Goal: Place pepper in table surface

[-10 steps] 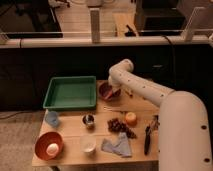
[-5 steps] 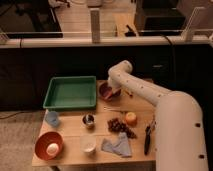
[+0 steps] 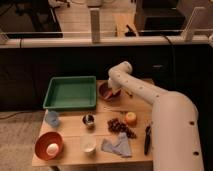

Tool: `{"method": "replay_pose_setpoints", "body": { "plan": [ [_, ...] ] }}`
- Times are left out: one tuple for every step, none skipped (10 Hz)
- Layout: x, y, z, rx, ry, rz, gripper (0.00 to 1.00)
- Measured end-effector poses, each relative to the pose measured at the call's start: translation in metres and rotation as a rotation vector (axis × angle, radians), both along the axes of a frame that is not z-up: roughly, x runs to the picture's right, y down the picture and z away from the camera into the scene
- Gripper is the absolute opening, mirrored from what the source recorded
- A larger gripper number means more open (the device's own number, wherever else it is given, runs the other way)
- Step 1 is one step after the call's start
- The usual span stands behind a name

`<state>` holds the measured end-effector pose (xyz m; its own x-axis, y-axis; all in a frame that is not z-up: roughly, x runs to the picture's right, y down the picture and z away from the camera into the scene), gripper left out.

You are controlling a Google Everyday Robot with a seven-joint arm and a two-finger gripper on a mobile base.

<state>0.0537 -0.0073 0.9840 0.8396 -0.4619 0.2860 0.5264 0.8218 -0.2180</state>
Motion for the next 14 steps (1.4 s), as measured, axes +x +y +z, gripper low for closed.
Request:
{"method": "replay_pose_setpoints", "body": {
  "plan": [
    [0.001,0.001,0.002,-0.002,0.002,0.003,0.38],
    [0.002,0.001,0.003,-0.002,0.004,0.004,0.30],
    [0.003,0.001,0.004,-0.002,0.006,0.005,0.18],
    [0.004,0.002,0.005,-0.001,0.008,0.008,0.10],
    [0.005,0.003,0.005,0.000,0.010,0.009,0.07],
    [0.006,0.004,0.003,0.005,0.010,0.009,0.06],
    [0.006,0.005,0.001,0.010,0.009,0.009,0.06],
    [0.007,0.004,-0.005,0.019,0.007,0.007,0.06],
    [0.007,0.003,-0.012,0.031,0.005,0.005,0.06],
    [0.008,0.002,-0.019,0.039,0.002,0.000,0.06],
    [0.008,0.000,-0.025,0.044,0.000,-0.005,0.06],
    [0.009,0.001,-0.028,0.043,0.000,-0.009,0.06],
    [0.008,0.000,-0.034,0.043,-0.001,-0.019,0.06],
    [0.008,0.000,-0.039,0.043,-0.002,-0.024,0.06]
  ]
}}
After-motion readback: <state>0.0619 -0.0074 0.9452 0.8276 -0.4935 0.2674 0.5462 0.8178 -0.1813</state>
